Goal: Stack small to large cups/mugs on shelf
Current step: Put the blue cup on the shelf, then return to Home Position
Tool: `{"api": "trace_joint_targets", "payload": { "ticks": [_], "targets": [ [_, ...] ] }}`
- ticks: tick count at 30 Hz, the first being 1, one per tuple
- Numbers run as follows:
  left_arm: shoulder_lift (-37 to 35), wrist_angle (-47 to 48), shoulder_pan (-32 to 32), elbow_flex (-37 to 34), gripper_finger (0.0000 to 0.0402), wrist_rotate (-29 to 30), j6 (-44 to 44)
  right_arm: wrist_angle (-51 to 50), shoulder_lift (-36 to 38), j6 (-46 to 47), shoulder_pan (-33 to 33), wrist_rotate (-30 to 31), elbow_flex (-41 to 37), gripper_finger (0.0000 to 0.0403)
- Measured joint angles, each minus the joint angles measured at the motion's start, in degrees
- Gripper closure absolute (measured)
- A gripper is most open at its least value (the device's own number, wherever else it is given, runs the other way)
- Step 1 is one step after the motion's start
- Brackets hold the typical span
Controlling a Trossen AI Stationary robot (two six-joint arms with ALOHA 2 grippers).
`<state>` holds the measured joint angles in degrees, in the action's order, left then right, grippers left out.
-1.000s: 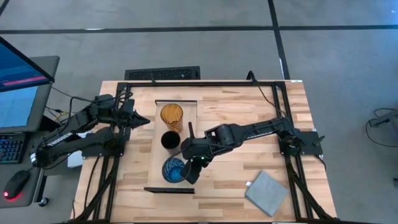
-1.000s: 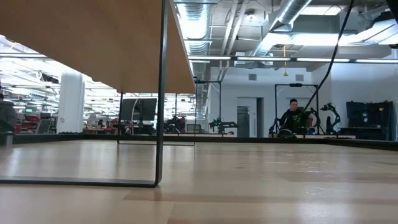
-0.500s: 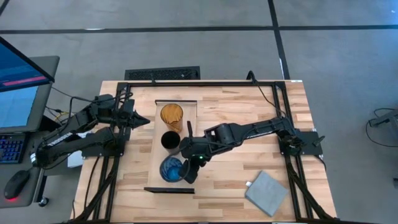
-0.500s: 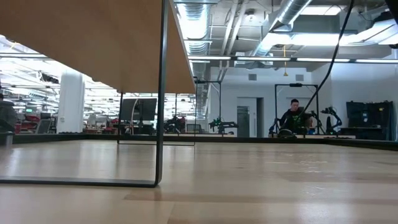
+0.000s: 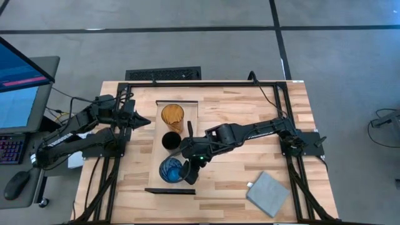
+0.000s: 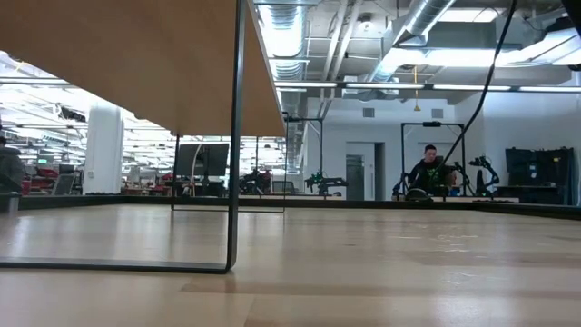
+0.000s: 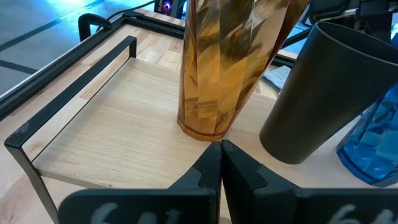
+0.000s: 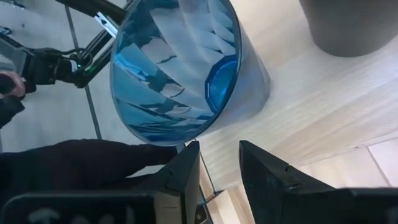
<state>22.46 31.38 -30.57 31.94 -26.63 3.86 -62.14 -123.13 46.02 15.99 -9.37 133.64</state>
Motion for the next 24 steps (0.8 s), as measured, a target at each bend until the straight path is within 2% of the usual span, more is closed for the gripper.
{"api": "trace_joint_targets", "payload": {
  "ticks": [7,13,17,24],
  "targets": [
    [0.0,0.0,0.0,0.0,0.0401,0.0,0.0,-3.6,0.0,0.4,-0.2,0.9,0.0,0.0269],
    [0.0,-2.2,0.0,0.4,0.0401,0.6,-1.4,-11.9,3.2,-1.8,-1.5,6.9,0.0,0.0269],
    [0.0,-2.8,0.0,4.5,0.0401,6.4,-4.5,-18.5,6.9,-6.5,-3.9,13.4,0.0,0.0269],
    [0.0,-3.4,0.0,14.1,0.0401,19.0,-5.9,-22.4,16.1,-24.7,-8.0,35.3,0.0,0.0269]
  ]
}}
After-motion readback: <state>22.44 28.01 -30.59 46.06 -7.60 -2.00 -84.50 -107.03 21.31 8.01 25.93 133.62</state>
